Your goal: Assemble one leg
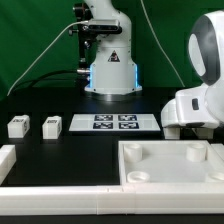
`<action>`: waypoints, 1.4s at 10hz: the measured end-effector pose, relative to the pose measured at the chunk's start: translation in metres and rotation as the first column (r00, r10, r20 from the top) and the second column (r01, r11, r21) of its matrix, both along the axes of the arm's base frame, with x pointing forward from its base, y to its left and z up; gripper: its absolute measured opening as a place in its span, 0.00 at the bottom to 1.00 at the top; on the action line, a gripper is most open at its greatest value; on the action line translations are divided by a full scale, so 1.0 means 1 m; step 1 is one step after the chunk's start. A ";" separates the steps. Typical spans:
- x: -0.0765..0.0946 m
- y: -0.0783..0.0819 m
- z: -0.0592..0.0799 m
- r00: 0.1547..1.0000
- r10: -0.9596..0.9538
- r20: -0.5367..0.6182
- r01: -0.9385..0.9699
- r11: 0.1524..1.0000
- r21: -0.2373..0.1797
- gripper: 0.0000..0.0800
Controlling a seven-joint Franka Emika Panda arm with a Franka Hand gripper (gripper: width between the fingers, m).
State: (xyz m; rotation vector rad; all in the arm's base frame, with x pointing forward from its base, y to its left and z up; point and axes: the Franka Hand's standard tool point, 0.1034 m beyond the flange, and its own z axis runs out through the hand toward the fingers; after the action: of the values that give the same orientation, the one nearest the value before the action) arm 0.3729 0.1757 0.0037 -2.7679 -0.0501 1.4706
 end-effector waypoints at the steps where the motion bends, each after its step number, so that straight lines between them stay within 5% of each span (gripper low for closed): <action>1: 0.000 0.000 0.000 1.000 0.000 0.003 0.000 1.000 0.000 0.81; 3: 0.000 0.000 0.000 1.000 0.000 0.002 0.000 1.000 0.000 0.81; 4: 0.000 0.000 0.000 1.000 0.000 0.003 0.000 1.000 0.001 0.66; 5: 0.000 0.000 0.000 1.000 0.000 0.002 0.000 1.000 0.001 0.66; 6: 0.000 0.000 0.000 1.000 0.000 0.002 0.000 1.000 0.001 0.41; 7: 0.000 0.001 0.000 1.000 0.000 0.002 0.000 1.000 0.001 0.36; 10: 0.001 0.000 0.001 1.000 0.000 0.006 0.000 1.000 0.001 0.36; 14: 0.007 -0.004 0.026 0.999 0.003 0.032 -0.003 1.000 0.001 0.36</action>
Offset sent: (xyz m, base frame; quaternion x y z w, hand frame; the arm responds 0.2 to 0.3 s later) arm -0.0008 0.0002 0.0028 -0.0008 0.0070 -0.0005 1.0000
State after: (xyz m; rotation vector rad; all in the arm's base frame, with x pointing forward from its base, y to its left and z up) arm 0.3803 0.1718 0.0293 -2.7914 -0.0551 1.4272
